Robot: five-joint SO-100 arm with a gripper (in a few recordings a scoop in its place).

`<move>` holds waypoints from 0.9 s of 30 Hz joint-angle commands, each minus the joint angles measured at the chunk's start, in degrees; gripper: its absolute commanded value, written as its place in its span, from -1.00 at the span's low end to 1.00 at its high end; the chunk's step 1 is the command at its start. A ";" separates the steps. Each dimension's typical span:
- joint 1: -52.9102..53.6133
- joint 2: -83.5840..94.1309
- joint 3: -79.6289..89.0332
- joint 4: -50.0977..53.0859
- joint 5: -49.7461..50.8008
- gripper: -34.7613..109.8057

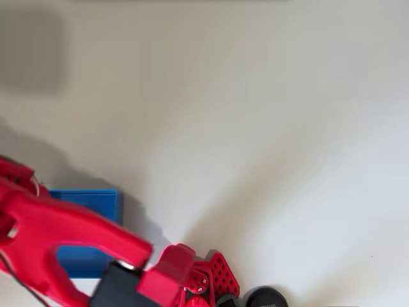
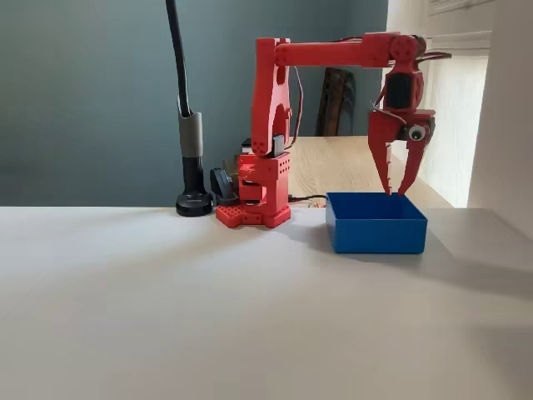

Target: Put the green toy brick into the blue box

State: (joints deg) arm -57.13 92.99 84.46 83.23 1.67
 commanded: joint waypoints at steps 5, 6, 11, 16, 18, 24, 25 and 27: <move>12.39 19.34 10.90 -8.88 -5.27 -0.52; 14.77 21.01 12.66 -9.84 -5.98 -0.52; 28.12 28.30 22.41 -17.14 -8.88 -0.52; 40.17 34.54 32.87 -24.43 -9.40 -0.52; 43.86 37.00 37.09 -26.89 -9.32 -0.52; 50.36 46.05 49.75 -33.05 -7.03 -0.52; 50.98 47.90 51.86 -33.57 -6.68 -0.52; 51.68 51.59 55.81 -34.37 -5.89 -0.52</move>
State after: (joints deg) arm -6.50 136.41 136.14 50.45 -4.75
